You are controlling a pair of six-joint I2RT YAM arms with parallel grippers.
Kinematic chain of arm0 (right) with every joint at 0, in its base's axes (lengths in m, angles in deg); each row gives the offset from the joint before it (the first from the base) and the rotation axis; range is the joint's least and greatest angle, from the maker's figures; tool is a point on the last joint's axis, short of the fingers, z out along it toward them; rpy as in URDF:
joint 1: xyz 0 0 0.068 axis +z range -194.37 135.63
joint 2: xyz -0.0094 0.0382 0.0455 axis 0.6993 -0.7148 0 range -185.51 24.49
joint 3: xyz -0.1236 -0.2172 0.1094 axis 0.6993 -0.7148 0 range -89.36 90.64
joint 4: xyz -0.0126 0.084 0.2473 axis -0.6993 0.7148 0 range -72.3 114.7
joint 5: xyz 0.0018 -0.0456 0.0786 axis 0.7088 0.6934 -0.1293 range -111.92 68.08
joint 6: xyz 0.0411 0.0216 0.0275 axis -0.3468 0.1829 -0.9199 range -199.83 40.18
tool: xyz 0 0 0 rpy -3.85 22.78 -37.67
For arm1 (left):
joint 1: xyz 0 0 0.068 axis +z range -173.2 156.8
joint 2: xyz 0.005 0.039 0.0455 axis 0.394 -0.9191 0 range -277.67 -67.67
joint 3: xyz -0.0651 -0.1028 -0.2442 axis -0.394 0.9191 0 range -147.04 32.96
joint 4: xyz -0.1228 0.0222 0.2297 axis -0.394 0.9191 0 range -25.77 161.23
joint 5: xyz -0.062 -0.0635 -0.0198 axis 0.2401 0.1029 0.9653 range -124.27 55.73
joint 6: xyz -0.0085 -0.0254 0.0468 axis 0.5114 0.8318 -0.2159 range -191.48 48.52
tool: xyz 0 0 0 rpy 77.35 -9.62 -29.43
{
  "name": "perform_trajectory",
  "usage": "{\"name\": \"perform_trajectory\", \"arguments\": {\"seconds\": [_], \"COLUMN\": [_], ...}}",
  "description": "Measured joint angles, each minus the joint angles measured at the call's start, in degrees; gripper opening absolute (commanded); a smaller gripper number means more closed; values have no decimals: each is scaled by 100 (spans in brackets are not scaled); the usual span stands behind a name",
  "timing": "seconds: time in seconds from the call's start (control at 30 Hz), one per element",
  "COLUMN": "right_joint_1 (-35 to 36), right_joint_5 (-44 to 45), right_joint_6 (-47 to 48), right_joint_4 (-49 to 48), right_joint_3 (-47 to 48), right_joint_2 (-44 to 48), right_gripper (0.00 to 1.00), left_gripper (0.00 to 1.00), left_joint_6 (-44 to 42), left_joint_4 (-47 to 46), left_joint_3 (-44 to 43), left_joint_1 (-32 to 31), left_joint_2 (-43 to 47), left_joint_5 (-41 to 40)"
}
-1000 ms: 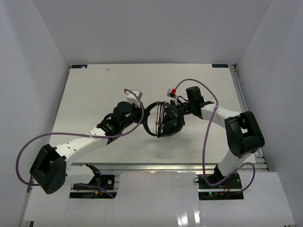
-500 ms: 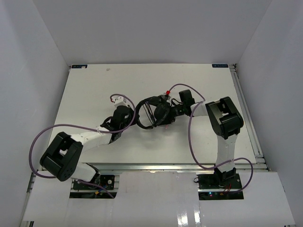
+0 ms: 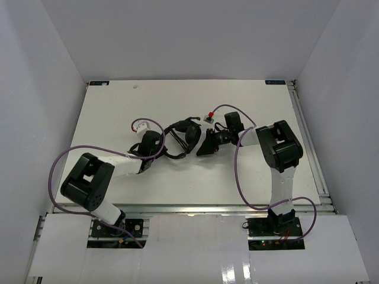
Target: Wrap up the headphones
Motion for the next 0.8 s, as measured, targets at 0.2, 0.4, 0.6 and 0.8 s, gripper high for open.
{"name": "perform_trajectory", "arguments": {"seconds": [0.2,0.4,0.6,0.8], "right_joint_1": [-188,-444,-657,-871], "right_joint_5": [119,527,968,1309], "right_joint_6": [114,1095,2004,2363], "right_joint_4": [104,1206,2113,2795], "right_joint_3": [-390,-656,-908,-1161], "right_joint_2": [160,1236,2867,4107], "right_gripper": [40,48,64,78], "left_gripper": [0,10,70,98], "left_joint_6": [366,634,623,175], "left_joint_4": [790,1873,2996,3444], "left_joint_3": [-924,-2032,-3021,-2982], "left_joint_1": [112,123,125,125], "left_joint_2": [-689,-1303,-1776,-1392], "left_joint_5": [-251,-605,-786,-634]}}
